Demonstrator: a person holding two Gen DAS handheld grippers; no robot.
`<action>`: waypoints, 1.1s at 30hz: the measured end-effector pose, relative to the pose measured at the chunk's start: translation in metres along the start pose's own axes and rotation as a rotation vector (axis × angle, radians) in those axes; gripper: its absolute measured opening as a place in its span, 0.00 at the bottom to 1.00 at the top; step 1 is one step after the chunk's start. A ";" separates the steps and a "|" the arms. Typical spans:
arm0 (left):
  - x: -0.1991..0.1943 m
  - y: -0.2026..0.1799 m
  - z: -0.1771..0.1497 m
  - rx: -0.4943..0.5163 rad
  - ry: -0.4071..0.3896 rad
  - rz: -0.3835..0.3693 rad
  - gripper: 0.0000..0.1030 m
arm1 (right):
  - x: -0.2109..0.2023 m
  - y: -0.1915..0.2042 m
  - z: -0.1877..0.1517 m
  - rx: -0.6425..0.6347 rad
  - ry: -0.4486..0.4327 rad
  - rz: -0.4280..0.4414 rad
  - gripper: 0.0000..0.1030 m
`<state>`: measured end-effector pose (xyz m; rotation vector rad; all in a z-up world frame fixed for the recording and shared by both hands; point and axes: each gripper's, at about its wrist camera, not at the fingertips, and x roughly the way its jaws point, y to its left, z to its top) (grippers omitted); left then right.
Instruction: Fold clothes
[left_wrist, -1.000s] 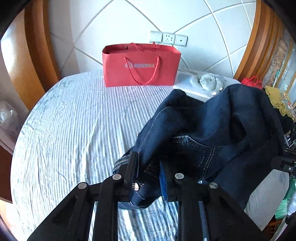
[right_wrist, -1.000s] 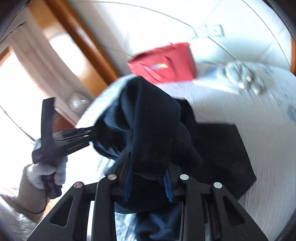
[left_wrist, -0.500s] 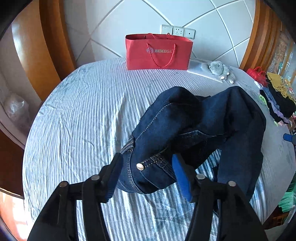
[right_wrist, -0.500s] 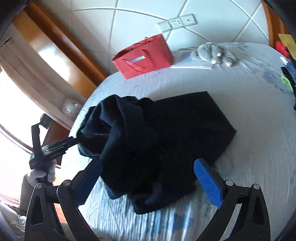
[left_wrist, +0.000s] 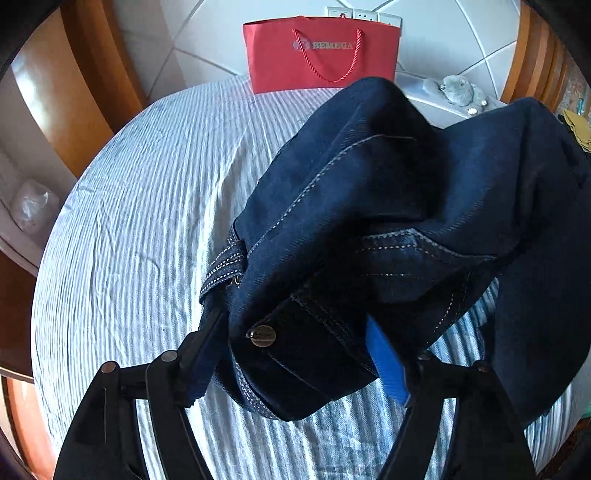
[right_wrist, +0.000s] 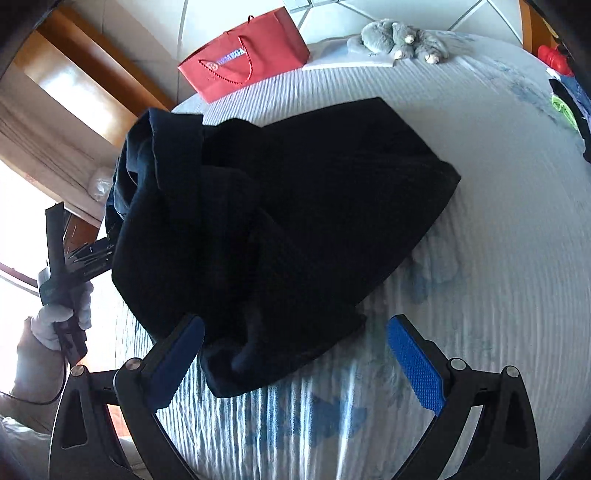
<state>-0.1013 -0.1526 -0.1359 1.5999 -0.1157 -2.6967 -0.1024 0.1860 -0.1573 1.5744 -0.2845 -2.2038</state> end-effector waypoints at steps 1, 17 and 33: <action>0.004 0.001 -0.001 -0.009 0.005 0.000 0.78 | 0.006 0.001 0.000 0.003 0.011 0.000 0.97; -0.063 0.068 0.017 -0.191 -0.110 -0.037 0.33 | -0.010 0.031 0.008 -0.117 -0.142 -0.243 0.08; -0.051 0.189 -0.009 -0.308 -0.030 0.183 0.31 | -0.066 -0.003 -0.012 0.115 -0.283 0.084 0.90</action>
